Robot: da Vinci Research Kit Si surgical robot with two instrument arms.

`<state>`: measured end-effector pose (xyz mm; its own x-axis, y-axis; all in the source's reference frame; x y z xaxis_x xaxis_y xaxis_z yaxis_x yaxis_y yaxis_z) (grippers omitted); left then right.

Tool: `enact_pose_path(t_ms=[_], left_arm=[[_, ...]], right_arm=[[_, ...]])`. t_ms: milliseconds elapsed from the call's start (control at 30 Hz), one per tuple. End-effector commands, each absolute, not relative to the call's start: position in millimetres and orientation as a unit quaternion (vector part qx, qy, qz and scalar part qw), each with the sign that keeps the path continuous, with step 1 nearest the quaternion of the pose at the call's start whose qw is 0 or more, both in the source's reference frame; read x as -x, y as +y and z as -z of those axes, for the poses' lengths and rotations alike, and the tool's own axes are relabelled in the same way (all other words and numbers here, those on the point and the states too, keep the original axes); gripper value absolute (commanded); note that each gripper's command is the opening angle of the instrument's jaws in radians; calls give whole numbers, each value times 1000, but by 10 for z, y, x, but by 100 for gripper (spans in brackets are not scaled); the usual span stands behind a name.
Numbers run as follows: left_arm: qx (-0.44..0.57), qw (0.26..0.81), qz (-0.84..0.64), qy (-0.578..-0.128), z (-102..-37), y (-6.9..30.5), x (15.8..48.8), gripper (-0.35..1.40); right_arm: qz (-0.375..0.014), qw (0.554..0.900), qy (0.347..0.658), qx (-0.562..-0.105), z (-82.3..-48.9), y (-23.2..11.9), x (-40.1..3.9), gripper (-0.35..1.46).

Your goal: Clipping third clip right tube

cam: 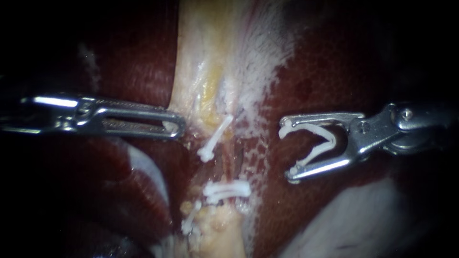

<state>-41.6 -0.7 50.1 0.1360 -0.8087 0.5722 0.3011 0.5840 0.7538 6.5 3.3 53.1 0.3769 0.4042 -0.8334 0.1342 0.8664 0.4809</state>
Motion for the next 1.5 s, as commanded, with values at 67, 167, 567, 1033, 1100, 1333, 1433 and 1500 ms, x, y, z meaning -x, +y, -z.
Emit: enact_pose_path(t_ms=[67, 167, 567, 1033, 1100, 1333, 1433, 1500], left_arm=[[-239, 715, 388, -530, -501, -7, 416, -35], [-240, 715, 388, -530, -499, -7, 415, -35], [-241, 712, 396, -528, -476, 13, 392, -35], [-232, 702, 399, -542, -413, 25, 371, -35], [-232, 700, 401, -543, -406, 26, 369, -35], [-230, 700, 400, -546, -399, 25, 368, -35], [-230, 700, 400, -546, -399, 25, 368, -35], [-230, 700, 400, -546, -399, 25, 368, -35]], right_arm=[[-85, 793, 552, -244, -531, 32, -65, 60], [-85, 793, 552, -244, -532, 31, -66, 60], [-84, 792, 549, -255, -554, 6, -81, 60], [-110, 787, 536, -287, -584, -4, -109, 60], [-112, 786, 535, -290, -587, -3, -113, 60], [-117, 781, 529, -311, -594, -5, -132, 59], [-110, 774, 525, -336, -595, -7, -139, 58], [-109, 771, 522, -347, -596, -8, -143, 56]])
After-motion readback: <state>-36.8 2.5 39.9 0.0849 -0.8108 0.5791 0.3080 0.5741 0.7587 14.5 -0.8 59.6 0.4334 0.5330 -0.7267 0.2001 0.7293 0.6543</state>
